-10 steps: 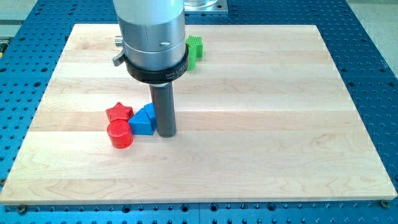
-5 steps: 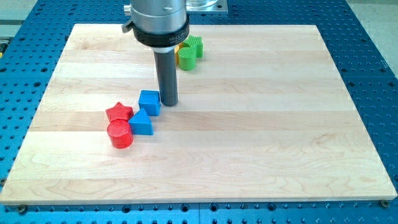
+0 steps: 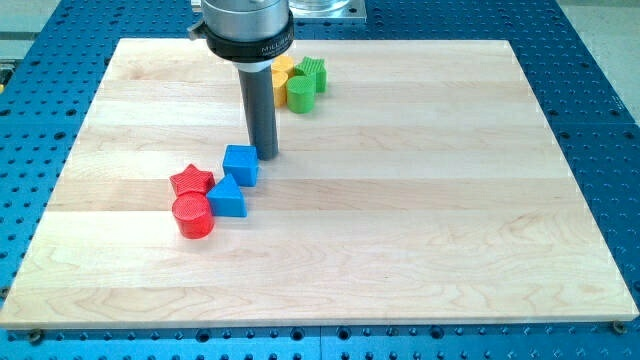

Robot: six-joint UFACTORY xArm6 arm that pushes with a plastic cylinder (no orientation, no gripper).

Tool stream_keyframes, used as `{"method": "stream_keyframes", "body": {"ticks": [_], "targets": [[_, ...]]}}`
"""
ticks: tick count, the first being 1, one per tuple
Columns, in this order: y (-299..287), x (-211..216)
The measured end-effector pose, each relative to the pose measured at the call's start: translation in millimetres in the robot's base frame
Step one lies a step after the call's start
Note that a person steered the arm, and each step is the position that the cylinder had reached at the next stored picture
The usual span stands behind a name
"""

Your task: Place the blue blocks right to the red blocks

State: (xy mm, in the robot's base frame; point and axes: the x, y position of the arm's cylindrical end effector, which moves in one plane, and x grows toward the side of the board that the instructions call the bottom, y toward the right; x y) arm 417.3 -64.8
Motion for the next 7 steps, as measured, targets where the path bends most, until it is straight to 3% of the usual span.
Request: {"method": "stream_keyframes", "body": {"ticks": [4,7], "targets": [[-2.0,-5.4],[-16.6,35.0]]}}
